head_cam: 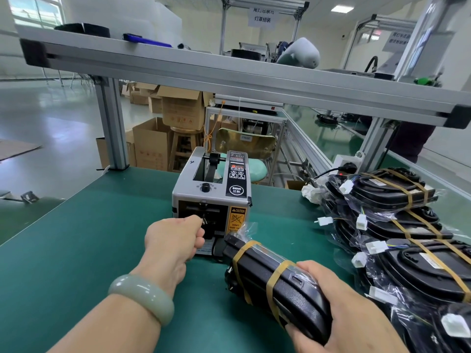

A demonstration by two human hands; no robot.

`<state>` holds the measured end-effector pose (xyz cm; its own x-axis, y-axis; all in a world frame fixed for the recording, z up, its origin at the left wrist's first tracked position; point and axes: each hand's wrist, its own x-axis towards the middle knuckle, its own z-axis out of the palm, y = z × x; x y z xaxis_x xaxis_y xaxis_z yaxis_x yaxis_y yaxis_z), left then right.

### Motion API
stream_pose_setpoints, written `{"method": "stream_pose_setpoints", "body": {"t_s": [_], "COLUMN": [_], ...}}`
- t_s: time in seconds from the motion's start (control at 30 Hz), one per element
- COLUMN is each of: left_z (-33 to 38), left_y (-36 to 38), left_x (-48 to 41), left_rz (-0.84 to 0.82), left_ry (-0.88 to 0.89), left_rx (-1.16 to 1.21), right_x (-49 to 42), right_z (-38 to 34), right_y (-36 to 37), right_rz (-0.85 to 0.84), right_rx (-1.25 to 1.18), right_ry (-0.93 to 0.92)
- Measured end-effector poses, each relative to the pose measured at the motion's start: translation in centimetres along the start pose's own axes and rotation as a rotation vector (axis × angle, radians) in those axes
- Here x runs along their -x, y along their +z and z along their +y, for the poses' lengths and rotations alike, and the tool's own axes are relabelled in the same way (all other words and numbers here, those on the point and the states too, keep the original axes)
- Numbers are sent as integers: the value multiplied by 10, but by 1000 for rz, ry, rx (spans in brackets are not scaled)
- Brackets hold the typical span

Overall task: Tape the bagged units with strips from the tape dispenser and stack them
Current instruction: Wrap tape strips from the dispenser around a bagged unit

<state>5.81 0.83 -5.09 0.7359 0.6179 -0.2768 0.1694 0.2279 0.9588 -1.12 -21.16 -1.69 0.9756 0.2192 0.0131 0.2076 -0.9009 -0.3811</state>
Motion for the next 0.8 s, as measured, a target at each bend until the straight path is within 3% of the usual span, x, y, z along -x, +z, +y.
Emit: {"method": "stream_pose_setpoints", "body": {"t_s": [0.1,0.23,0.53,0.6,0.73,0.8], "left_z": [-5,-7,-11,-13,-16,-15], "left_y": [-8,-18,-30,-29,-31,-33], "left_x": [1,3,5,3,-10,-14], "left_rz": [-73,-179,-296,-209,182,294], "left_ry": [-37,-50,-72,-23,205,288], "left_rx": [0,27,109,110,78,8], "right_x": [8,6,5,5,4,3], "right_z": [10,10,12,12,15,16], "right_y": [13,11,13,13,15,15], "right_rz": [106,105,156,158,147,141], "right_rx": [-10,-131,-110,-122,-127,-129], "right_ry": [-129,-71,-105,-117,-139,-135]}}
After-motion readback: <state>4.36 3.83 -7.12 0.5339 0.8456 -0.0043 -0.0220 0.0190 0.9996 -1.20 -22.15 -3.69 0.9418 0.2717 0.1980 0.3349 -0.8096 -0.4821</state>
